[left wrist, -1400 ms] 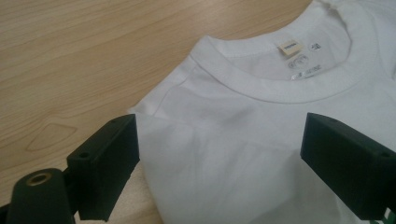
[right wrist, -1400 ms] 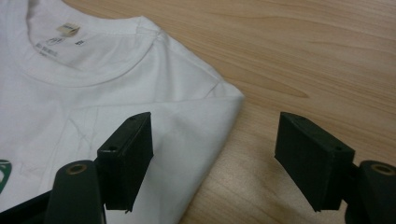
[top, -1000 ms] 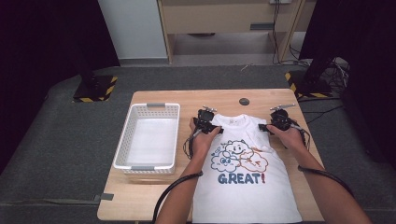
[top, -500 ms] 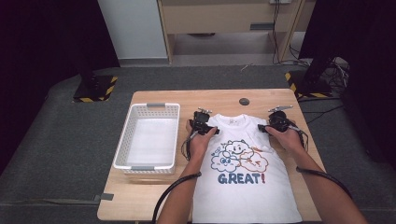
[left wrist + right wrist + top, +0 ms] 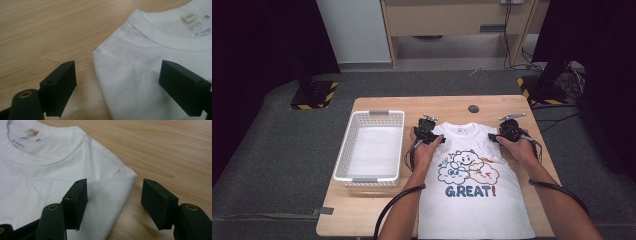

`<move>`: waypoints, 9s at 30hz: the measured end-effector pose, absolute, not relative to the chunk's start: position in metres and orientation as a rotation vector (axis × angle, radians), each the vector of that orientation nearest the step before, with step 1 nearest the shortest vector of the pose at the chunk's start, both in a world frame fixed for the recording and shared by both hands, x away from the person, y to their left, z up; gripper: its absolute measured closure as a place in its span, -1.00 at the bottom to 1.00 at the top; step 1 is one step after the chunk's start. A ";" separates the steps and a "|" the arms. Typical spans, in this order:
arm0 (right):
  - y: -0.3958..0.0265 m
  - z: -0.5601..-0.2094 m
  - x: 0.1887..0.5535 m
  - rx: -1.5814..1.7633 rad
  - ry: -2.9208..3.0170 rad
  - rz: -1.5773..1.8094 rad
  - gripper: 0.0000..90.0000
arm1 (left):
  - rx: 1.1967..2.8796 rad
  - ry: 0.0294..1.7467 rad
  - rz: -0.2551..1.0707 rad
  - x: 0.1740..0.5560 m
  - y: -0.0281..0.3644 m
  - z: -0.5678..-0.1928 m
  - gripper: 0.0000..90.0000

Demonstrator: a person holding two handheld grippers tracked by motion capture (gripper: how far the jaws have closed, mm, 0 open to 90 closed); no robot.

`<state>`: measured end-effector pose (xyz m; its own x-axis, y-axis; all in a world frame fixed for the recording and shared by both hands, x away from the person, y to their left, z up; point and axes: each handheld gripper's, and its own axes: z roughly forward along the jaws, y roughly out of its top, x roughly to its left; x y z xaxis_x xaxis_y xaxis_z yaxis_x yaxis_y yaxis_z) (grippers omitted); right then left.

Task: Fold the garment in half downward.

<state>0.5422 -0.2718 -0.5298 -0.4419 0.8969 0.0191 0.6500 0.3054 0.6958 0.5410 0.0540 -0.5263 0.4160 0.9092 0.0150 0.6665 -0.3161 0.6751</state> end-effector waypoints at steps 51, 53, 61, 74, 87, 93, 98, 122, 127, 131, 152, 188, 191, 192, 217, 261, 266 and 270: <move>-0.267 -0.528 0.538 1.374 2.174 0.970 0.89 | 2.025 1.263 0.514 0.530 0.056 -0.528 0.85; -0.268 -0.527 0.538 1.376 2.168 0.982 0.89 | 2.020 1.261 0.521 0.530 0.056 -0.527 0.86; -0.270 -0.518 0.535 1.374 2.158 1.005 0.90 | 1.990 1.235 0.559 0.526 0.055 -0.518 0.89; -0.276 -0.497 0.523 1.331 2.140 1.027 0.90 | 1.946 1.199 0.609 0.513 0.050 -0.492 0.90; -0.281 -0.467 0.512 1.275 2.120 1.008 0.90 | 1.897 1.160 0.665 0.494 0.042 -0.462 0.91; -0.286 -0.454 0.510 1.263 2.110 0.998 0.90 | 1.876 1.151 0.667 0.487 0.035 -0.452 0.91; -0.291 -0.447 0.511 1.265 2.104 0.994 0.90 | 1.880 1.136 0.686 0.485 0.032 -0.445 0.92; -0.283 -0.433 0.500 1.225 2.087 1.038 0.90 | 1.878 1.111 0.751 0.480 0.042 -0.428 0.92; -0.283 -0.432 0.494 1.222 2.085 1.044 0.90 | 1.884 1.108 0.757 0.476 0.042 -0.429 0.92; -0.283 -0.431 0.490 1.217 2.082 1.051 0.90 | 1.883 1.111 0.754 0.473 0.043 -0.429 0.92; -0.281 -0.433 0.462 1.197 2.099 1.076 0.90 | 1.892 1.114 0.764 0.447 0.045 -0.438 0.92; -0.289 -0.454 0.392 1.164 2.125 1.124 0.90 | 1.954 1.092 0.773 0.379 0.040 -0.453 0.92; -0.289 -0.452 0.389 1.157 2.123 1.127 0.90 | 1.966 1.087 0.780 0.375 0.039 -0.453 0.92; -0.289 -0.451 0.387 1.148 2.125 1.132 0.90 | 1.974 1.087 0.783 0.374 0.039 -0.454 0.92; -0.290 -0.478 0.356 1.120 2.229 1.113 0.90 | 2.084 1.096 0.729 0.340 0.036 -0.491 0.92; -0.317 -0.525 0.388 1.236 2.240 0.973 0.72 | 2.093 1.098 0.664 0.378 0.012 -0.532 0.65; -0.321 -0.517 0.387 1.242 2.223 0.985 0.46 | 2.086 1.124 0.633 0.380 0.017 -0.529 0.39; -0.321 -0.509 0.389 1.236 2.203 0.992 0.22 | 2.082 1.124 0.618 0.378 0.019 -0.526 0.27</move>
<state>0.3889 -0.3207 -0.5089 -0.5138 0.8577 -0.0188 0.5543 0.3485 0.7559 0.3782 0.0192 -0.5264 0.5135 0.8538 0.0855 0.5297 -0.3938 0.7512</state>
